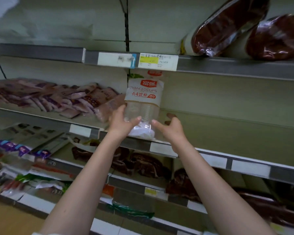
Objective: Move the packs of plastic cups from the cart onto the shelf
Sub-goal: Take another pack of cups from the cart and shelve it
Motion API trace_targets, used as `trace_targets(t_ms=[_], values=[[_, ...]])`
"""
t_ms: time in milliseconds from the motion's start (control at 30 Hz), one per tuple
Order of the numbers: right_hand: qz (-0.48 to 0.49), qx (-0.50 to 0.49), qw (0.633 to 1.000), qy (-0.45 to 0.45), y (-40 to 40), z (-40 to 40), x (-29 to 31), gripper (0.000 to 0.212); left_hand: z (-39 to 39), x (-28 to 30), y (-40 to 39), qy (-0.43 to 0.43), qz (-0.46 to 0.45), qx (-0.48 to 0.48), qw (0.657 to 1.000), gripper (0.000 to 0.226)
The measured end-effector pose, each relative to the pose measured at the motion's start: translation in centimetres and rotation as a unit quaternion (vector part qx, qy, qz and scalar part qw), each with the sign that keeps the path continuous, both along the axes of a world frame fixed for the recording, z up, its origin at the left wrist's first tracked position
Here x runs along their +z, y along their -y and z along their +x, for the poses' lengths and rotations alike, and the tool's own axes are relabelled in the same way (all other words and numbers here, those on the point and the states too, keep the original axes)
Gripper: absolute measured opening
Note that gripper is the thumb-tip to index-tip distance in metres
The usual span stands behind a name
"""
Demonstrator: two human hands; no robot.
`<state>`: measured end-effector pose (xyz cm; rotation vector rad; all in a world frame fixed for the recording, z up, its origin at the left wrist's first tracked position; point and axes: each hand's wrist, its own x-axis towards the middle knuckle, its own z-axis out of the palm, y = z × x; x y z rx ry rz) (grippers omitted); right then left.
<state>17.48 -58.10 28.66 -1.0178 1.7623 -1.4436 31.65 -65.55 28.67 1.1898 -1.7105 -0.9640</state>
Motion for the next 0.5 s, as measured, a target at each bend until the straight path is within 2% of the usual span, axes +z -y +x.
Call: trace_targets(t_ms=[100,233,367,500], values=[[-0.018,-0.038,0.999,0.014,-3.4,1.0,-1.2,0.08,0.0,-0.4,-4.2,-0.075,-0.01,-0.031,0.997,0.073],[-0.029,-0.102,0.993,0.05,-9.3,1.2,-3.2,0.073,-1.3,-1.8,-10.1,-0.136,0.025,-0.104,0.985,0.062],[-0.011,-0.155,0.983,0.096,-16.3,-0.3,-5.6,0.063,-3.5,-4.4,-15.0,-0.127,0.082,-0.17,0.974,0.054],[0.043,-0.223,0.967,0.119,-24.9,-3.0,-8.9,0.052,-7.3,-8.6,-21.1,-0.083,0.203,-0.219,0.951,0.046]])
